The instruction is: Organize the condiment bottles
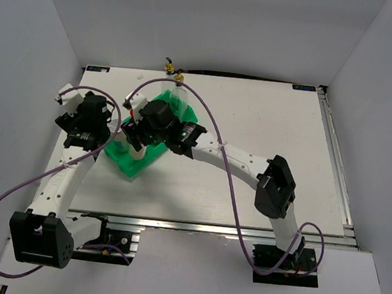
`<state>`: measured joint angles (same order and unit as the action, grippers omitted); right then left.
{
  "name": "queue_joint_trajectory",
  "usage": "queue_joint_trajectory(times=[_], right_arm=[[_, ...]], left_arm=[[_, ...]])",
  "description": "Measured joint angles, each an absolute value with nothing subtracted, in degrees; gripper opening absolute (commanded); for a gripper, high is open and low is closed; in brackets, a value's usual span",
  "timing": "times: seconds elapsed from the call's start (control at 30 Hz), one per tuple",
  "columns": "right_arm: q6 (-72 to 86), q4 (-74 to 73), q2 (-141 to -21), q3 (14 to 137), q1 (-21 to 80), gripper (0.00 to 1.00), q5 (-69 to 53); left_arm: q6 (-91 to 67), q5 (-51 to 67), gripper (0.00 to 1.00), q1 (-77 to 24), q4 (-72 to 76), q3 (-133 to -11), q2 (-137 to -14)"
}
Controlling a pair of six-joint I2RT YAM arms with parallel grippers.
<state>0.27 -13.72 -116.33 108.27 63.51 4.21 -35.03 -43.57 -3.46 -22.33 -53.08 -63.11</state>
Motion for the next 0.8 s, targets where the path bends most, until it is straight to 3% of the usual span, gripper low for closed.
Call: queue_joint_trajectory(times=[0.47,0.57,0.6,0.67,0.7,0.73,0.8], right_arm=[[-1.37,-11.46,-125.51,114.59,63.79,0.03,6.26],[-1.54,-11.40,-127.24,115.61,63.79,0.19,6.28],[-1.52,-11.42,-127.81,115.87,63.79,0.37,6.31],[-1.52,-11.53,-128.49,116.09,63.81,0.60,6.35],[-1.52,-11.55,-128.77,116.16,63.83,0.82,6.42],[-1.58,-11.62,-128.86,116.16,63.88,0.89,6.52],[-1.74,-11.55,-128.88,116.51,63.90,0.89,7.01]], left_arm=[[-35.03,-43.51,0.98,-2.72,-22.22,-52.95,-63.11],[-35.03,-43.46,0.98,-2.63,-22.20,-52.93,-63.11],[-35.03,-43.42,0.98,-2.59,-22.20,-52.93,-63.11],[-35.03,-43.31,0.98,-2.42,-22.17,-52.88,-63.11],[-35.03,-43.24,0.98,-2.35,-22.20,-52.86,-63.11],[-35.03,-43.18,0.98,-2.33,-22.20,-52.86,-63.13],[-35.03,-43.05,0.98,-2.17,-22.17,-52.86,-63.20]])
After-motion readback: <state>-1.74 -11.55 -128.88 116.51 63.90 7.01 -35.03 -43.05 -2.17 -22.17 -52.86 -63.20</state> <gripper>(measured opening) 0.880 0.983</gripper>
